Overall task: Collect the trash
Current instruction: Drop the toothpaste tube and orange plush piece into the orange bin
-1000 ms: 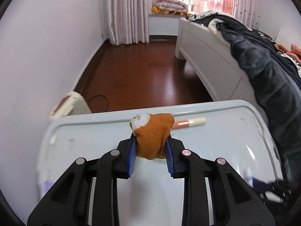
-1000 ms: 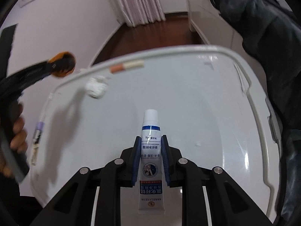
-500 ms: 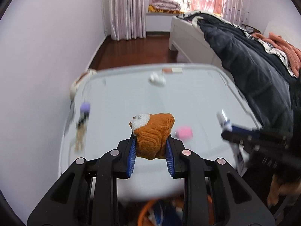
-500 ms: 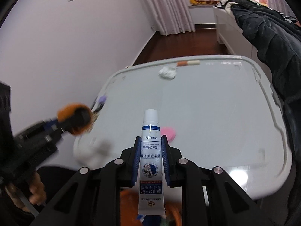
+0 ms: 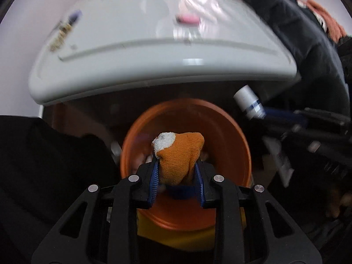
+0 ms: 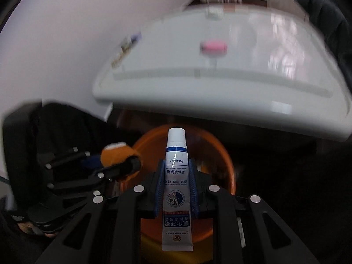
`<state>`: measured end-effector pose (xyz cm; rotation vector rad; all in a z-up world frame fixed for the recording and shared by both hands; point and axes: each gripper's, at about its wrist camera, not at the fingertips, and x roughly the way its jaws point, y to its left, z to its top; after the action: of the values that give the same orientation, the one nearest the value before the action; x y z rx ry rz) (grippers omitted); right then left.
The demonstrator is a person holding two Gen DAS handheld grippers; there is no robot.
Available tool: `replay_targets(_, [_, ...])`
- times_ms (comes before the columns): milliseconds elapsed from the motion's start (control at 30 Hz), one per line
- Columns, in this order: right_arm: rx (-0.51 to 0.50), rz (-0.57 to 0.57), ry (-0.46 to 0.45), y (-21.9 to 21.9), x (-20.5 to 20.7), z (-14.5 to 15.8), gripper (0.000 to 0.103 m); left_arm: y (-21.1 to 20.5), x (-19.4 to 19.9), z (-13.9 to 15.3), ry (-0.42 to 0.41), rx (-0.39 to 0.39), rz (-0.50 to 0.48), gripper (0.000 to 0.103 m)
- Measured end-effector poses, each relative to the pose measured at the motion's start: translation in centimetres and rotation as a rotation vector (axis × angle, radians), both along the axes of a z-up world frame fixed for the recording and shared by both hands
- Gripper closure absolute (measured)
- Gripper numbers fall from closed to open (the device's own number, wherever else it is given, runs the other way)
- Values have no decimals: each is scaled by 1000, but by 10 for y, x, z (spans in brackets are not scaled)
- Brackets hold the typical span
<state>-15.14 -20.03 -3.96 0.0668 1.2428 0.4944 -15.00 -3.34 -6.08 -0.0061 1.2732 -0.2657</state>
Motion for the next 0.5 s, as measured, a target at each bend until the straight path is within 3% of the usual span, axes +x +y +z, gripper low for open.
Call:
replay_targets(33, [-4, 1, 29, 2, 0, -8, 80, -1, 1, -3, 9, 21, 4, 67])
replay_targets(67, [-4, 3, 63, 2, 1, -16, 76, -2, 3, -7, 27, 32, 4, 49])
replay_targets(100, [-12, 5, 103, 4, 2, -25, 62, -2, 6, -11, 50, 34, 7, 37])
replay_targets(167, [-25, -7, 124, 4, 4, -32, 56, 2, 10, -23, 107, 33, 25, 35])
replay_targets(267, [-14, -22, 117, 1, 5, -31, 56, 8, 13, -31, 152, 14, 51, 35])
replay_targets(433, [-16, -45, 70, -2, 1, -22, 53, 9, 13, -25, 122, 22, 55, 35])
replay_targets(500, [-23, -65, 33, -7, -1, -13, 44, 9, 13, -18, 96, 28, 60, 35])
